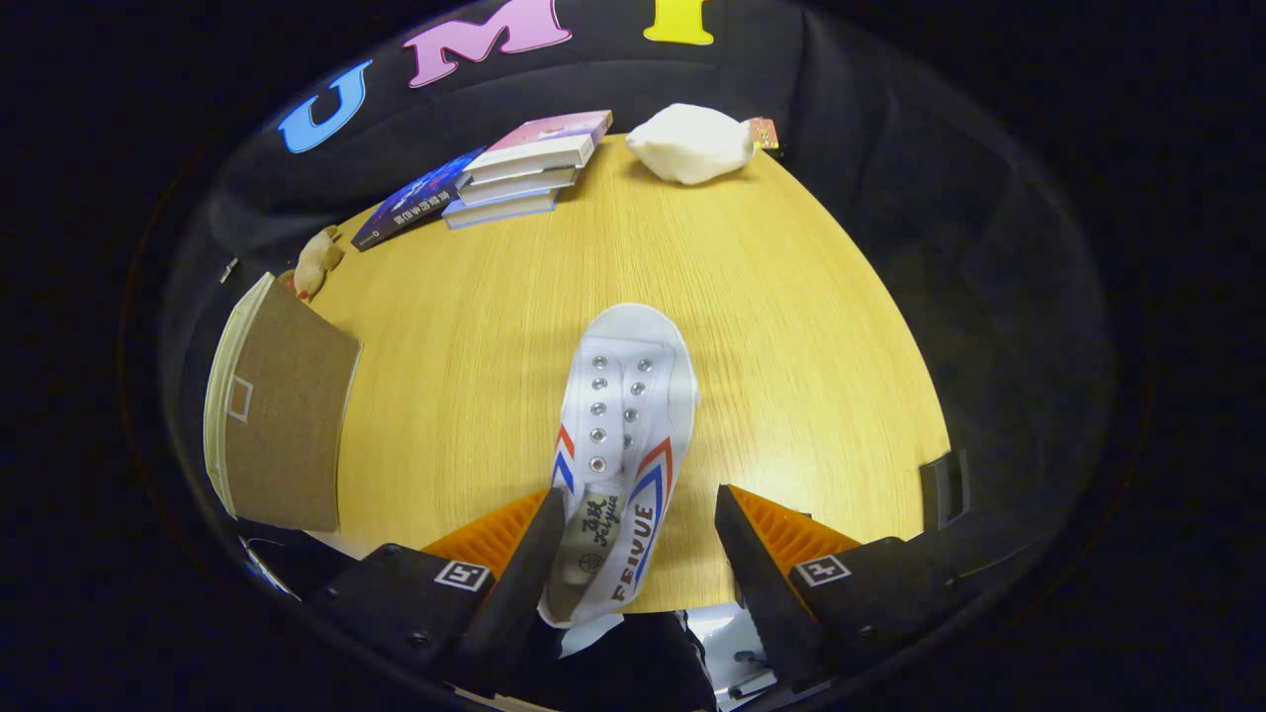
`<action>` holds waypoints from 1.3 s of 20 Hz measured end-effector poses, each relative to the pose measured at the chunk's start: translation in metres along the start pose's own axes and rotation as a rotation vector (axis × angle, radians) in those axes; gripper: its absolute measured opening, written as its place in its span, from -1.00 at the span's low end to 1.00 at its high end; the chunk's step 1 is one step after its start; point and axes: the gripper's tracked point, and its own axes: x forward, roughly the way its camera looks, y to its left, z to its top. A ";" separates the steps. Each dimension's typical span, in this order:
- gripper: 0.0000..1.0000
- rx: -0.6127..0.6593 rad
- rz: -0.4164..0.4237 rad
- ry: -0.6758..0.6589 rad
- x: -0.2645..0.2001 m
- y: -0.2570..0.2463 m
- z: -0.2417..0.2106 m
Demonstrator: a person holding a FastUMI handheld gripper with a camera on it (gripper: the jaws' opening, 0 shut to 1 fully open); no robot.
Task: Open the storage box then place both shoes into the box .Put the left shoe in first, then the right shoe, with the right side of both shoes facing outward in a uniform manner.
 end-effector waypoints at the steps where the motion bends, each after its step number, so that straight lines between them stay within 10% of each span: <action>1: 0.84 -0.010 0.003 0.016 0.006 -0.004 -0.004; 6: 0.55 0.000 0.078 0.074 0.029 -0.004 -0.009; 17: -0.75 0.160 0.171 0.096 0.032 -0.007 -0.003; 26: -0.85 0.138 0.213 0.038 -0.012 0.031 0.021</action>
